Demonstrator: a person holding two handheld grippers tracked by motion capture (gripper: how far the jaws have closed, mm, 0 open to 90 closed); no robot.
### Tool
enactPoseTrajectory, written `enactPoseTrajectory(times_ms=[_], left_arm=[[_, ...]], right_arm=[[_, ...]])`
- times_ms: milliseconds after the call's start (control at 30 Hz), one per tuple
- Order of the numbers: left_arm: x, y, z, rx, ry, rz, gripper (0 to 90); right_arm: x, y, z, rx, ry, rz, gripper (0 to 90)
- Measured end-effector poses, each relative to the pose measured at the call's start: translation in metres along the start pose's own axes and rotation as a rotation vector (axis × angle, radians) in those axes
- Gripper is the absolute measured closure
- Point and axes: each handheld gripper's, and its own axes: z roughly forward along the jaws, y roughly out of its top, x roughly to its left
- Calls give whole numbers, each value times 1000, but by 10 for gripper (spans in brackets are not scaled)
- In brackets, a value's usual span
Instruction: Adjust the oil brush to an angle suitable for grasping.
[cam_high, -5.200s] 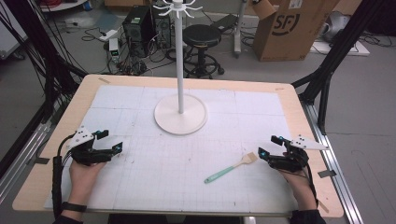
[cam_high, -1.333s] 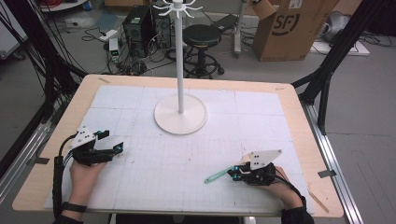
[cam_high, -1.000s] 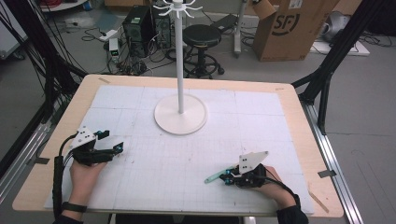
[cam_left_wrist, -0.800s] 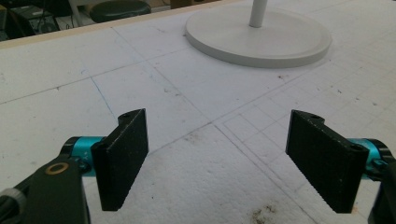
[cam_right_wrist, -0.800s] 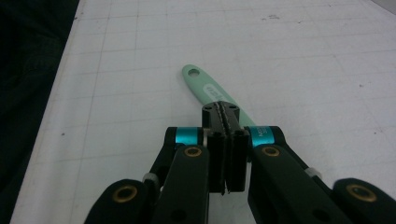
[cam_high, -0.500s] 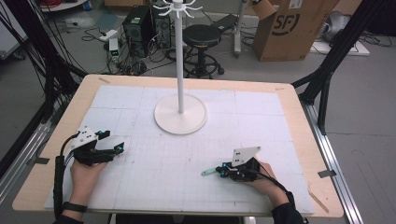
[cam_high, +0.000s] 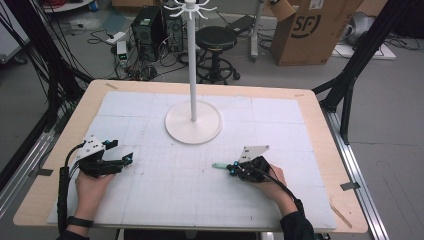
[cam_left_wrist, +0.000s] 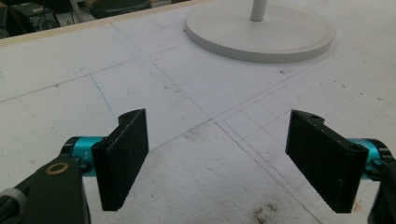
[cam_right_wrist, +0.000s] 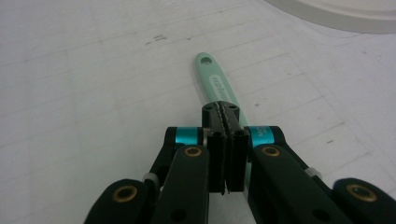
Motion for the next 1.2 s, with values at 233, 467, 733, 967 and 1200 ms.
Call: enactPoseTrajectory(times_ms=[233,467,733,967,1200], left_arm=[[0,0,0,0,-1,4,219],[0,0,0,-1,-2,4,219],[-1,0,0,-1,-3,9,218],[2,0,-1,-13,-21,-9,204],[3,-1,-2,-14,-23,-14,195]], right_arm=[[-12,3,5,5,-105,84,897],[-17,2,-1,-29,-110,124,839],[-26,-12,-44,-238,-121,213,535],[-41,-41,-78,-355,-177,307,297],[-46,-52,-90,-396,-192,334,164]])
